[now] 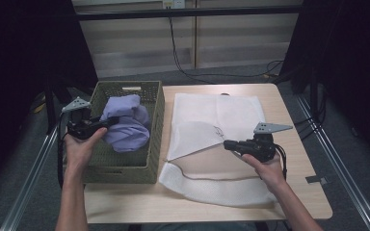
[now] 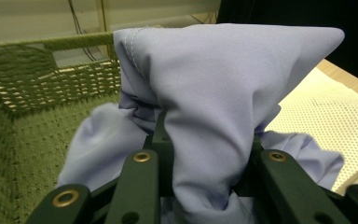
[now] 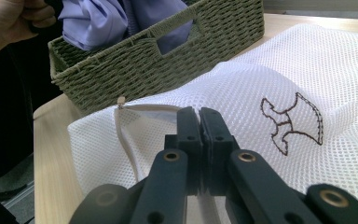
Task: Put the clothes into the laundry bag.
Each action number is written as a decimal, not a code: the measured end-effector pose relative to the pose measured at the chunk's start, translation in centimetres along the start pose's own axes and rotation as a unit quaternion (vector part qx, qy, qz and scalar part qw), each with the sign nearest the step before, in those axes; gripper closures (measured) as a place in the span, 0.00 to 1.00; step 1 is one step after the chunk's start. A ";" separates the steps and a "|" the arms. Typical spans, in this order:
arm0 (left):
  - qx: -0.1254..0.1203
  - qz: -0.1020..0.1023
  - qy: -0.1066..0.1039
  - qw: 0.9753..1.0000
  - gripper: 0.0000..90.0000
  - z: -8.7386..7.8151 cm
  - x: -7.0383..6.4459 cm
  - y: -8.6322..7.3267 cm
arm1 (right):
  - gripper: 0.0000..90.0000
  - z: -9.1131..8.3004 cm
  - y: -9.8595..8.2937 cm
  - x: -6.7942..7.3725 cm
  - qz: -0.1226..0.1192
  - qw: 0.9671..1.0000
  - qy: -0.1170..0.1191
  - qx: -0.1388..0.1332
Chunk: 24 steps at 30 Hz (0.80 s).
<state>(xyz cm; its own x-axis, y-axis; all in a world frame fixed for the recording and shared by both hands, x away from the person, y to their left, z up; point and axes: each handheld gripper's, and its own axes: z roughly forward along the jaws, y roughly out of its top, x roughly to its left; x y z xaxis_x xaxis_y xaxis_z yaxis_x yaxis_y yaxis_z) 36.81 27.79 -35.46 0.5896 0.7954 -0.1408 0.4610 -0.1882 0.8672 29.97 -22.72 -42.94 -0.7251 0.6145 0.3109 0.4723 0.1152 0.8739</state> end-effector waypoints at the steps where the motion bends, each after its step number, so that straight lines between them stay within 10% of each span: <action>1: -0.002 0.001 0.000 1.000 0.78 -0.1 -0.1 0.0 | 0.98 0.0 0.0 0.0 0.000 1.000 0.000 -0.001; 9: -0.058 -0.022 -0.028 0.998 0.78 -2.4 0.2 0.3 | 0.98 0.1 0.0 0.0 0.003 1.000 -0.001 -0.001; 24: -0.092 0.000 -0.021 0.996 0.78 -4.7 -0.8 1.7 | 0.98 0.1 0.0 0.0 0.002 1.000 0.001 0.000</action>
<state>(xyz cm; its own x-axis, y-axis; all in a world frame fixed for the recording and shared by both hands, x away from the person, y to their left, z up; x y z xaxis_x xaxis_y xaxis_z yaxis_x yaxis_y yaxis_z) 34.01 29.56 -31.63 0.6182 0.7703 -0.1562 0.3336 -0.0772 0.9395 30.05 -22.61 -42.95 -0.7240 0.6133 0.3156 0.4753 0.1121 0.8726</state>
